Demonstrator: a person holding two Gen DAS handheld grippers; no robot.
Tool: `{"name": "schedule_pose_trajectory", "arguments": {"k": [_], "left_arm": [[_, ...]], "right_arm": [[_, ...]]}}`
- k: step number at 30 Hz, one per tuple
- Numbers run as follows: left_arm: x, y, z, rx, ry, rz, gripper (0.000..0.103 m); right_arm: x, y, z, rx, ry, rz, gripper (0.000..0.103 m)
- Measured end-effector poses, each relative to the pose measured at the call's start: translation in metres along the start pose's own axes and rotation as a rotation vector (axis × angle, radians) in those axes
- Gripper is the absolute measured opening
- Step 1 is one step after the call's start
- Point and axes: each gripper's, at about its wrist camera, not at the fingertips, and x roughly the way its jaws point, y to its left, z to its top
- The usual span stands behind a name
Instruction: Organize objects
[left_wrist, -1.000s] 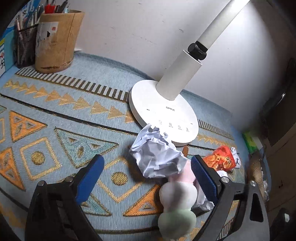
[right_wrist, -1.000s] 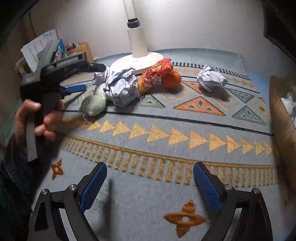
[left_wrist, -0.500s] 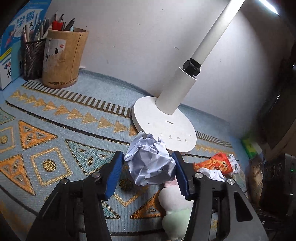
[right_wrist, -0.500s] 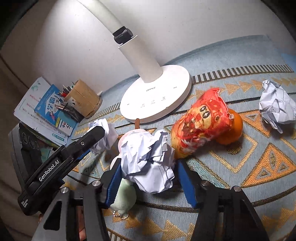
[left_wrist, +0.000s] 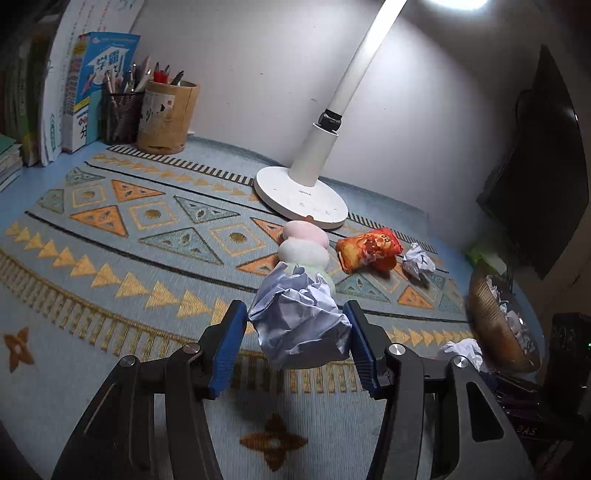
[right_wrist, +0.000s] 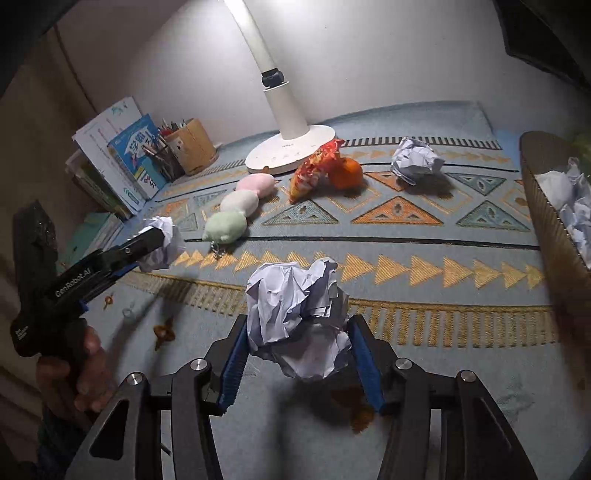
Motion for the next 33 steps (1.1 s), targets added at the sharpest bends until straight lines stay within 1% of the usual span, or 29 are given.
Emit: {"name": "schedule_pose_trajectory", "arguments": {"k": [4,6,7,9,11,12,14,15,19,21,23,30,33], "left_arm": [[-0.004,-0.008,-0.015,0.015,-0.021,0.004,0.051],[-0.002,-0.01,-0.02,0.025,-0.018,0.013,0.051],[-0.002,-0.009,-0.02,0.023,-0.019,0.014,0.052],[-0.002,-0.005,-0.019,0.004,-0.023,0.001,0.052],[-0.003,0.002,-0.02,-0.038,-0.017,0.004,0.052],[-0.004,0.006,-0.021,-0.059,-0.02,0.003,0.052],[-0.005,0.01,-0.021,-0.083,-0.027,-0.002,0.052],[-0.005,0.011,-0.021,-0.088,-0.028,0.0,0.052],[-0.006,0.006,-0.022,-0.064,-0.03,0.015,0.052],[-0.006,0.004,-0.023,-0.055,-0.027,0.007,0.052],[-0.006,0.004,-0.023,-0.054,-0.024,0.002,0.052],[-0.003,0.006,-0.023,-0.059,-0.01,-0.005,0.053],[-0.005,0.006,-0.023,-0.058,-0.021,0.0,0.053]], "right_arm": [[0.006,0.002,-0.012,-0.052,-0.019,-0.054,0.054],[0.006,0.006,-0.013,-0.078,-0.033,-0.069,0.057],[0.009,0.008,-0.013,-0.088,-0.024,-0.089,0.058],[0.015,0.012,-0.014,-0.11,0.006,-0.114,0.058],[0.016,0.014,-0.015,-0.124,0.01,-0.126,0.059],[0.015,0.014,-0.015,-0.122,0.006,-0.129,0.059],[0.012,0.012,-0.014,-0.111,-0.009,-0.135,0.066],[0.011,0.011,-0.014,-0.105,-0.016,-0.137,0.067],[0.011,0.012,-0.014,-0.104,-0.011,-0.141,0.069],[0.012,0.014,-0.014,-0.112,-0.005,-0.147,0.076],[0.011,0.015,-0.014,-0.117,-0.012,-0.15,0.079],[0.011,0.015,-0.014,-0.113,-0.013,-0.144,0.08],[0.012,0.015,-0.014,-0.113,-0.008,-0.142,0.08]]}}
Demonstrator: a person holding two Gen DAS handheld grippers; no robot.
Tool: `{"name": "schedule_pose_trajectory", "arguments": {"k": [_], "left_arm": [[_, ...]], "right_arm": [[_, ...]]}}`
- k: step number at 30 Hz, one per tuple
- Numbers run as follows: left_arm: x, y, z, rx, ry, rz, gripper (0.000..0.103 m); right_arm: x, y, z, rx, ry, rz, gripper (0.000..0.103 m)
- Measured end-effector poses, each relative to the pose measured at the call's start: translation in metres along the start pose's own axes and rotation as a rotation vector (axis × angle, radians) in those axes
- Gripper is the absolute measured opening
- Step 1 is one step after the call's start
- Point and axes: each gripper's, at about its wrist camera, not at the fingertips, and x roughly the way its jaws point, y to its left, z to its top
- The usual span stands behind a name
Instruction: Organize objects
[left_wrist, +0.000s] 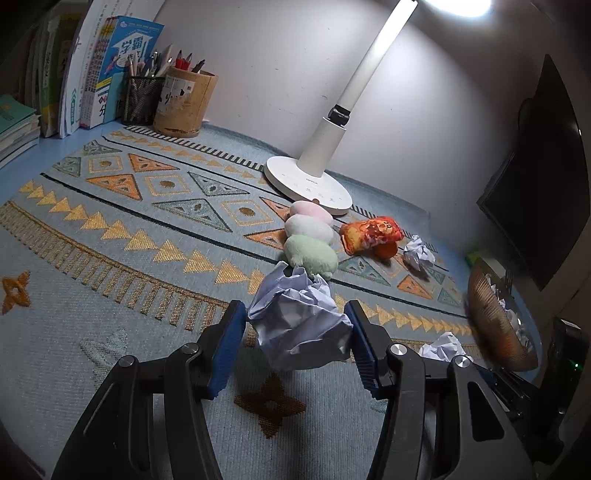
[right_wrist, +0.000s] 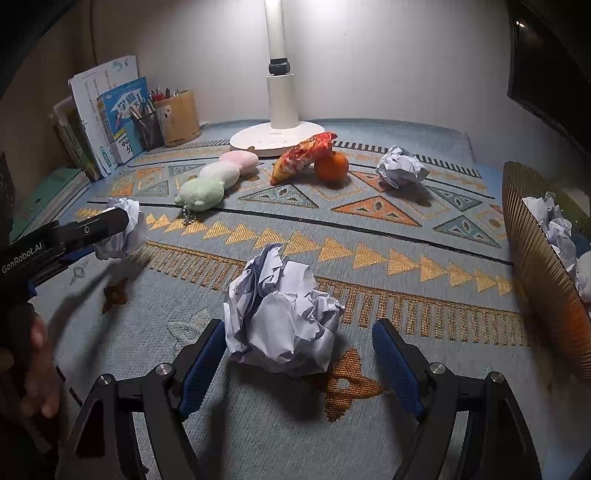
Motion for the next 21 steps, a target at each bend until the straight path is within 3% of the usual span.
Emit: {"name": "schedule_pose_trajectory", "arguments": {"k": [21], "left_arm": [[-0.0003,0.0031,-0.0007,-0.018,-0.005,0.0,0.055]], "right_arm": [[0.0036,0.0007,0.0001,-0.006,0.02,0.021,0.08]]}}
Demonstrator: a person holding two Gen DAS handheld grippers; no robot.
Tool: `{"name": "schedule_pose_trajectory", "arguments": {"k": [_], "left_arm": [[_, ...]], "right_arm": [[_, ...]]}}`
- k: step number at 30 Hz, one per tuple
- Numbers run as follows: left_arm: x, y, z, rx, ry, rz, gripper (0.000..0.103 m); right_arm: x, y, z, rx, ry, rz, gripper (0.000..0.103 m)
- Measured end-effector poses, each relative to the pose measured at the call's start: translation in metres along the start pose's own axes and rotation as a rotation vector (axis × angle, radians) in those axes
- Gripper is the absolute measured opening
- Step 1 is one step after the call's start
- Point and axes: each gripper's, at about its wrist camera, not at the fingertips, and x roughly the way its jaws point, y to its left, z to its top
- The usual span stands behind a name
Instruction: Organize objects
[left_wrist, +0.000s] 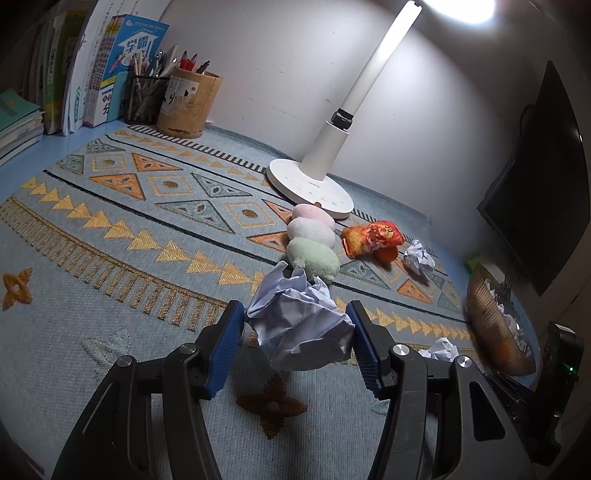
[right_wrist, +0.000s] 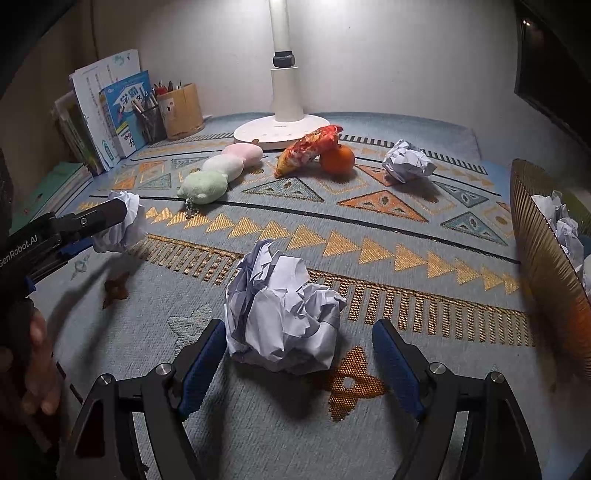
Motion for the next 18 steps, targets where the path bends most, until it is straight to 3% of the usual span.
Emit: {"name": "schedule_pose_trajectory", "arguments": {"k": [18], "left_arm": [[0.006,-0.0022,-0.0003,0.009,0.03,0.003,0.055]], "right_arm": [[-0.0023,-0.0063,0.0004,0.037,0.002,0.065,0.084]]}}
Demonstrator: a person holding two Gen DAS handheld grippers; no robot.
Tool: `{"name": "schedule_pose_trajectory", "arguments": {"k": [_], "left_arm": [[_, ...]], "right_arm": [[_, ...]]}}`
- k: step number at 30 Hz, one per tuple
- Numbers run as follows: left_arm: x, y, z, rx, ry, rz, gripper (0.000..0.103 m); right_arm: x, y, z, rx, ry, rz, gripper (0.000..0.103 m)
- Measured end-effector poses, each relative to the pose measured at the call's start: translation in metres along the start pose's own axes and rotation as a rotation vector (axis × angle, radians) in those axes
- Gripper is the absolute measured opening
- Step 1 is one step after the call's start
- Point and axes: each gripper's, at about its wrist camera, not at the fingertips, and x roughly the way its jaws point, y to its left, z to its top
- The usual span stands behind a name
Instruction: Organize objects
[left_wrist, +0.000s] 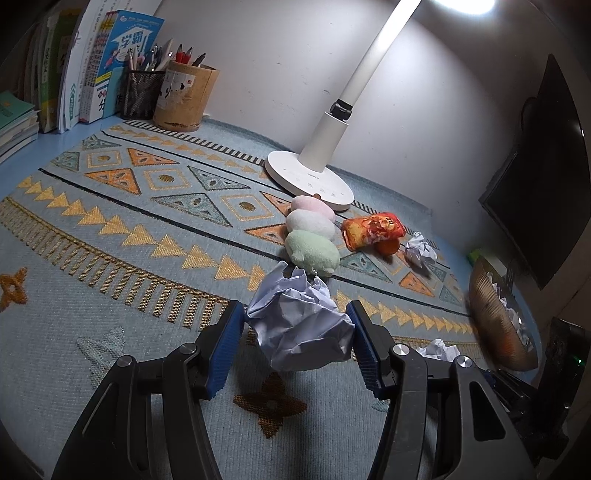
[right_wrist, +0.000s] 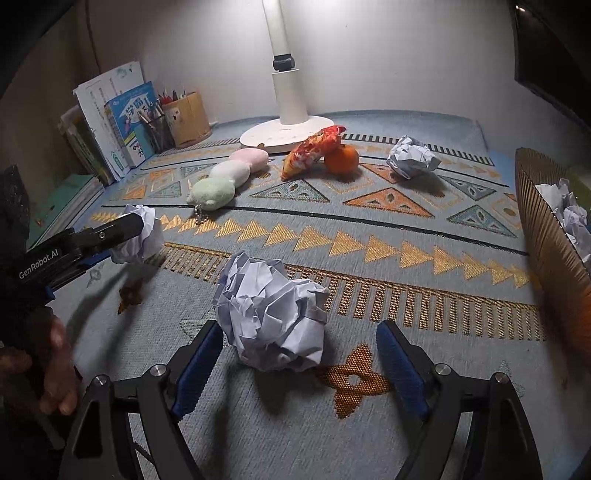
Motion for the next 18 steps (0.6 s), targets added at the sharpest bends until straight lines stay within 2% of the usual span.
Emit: {"name": "schedule_pose_trajectory", "arguments": {"k": [18], "left_arm": [[0.0007,-0.001,0.0,-0.001,0.001,-0.008,0.055]], "right_arm": [[-0.0024,0.0013,-0.001,-0.013,-0.024,-0.003,0.084]]}}
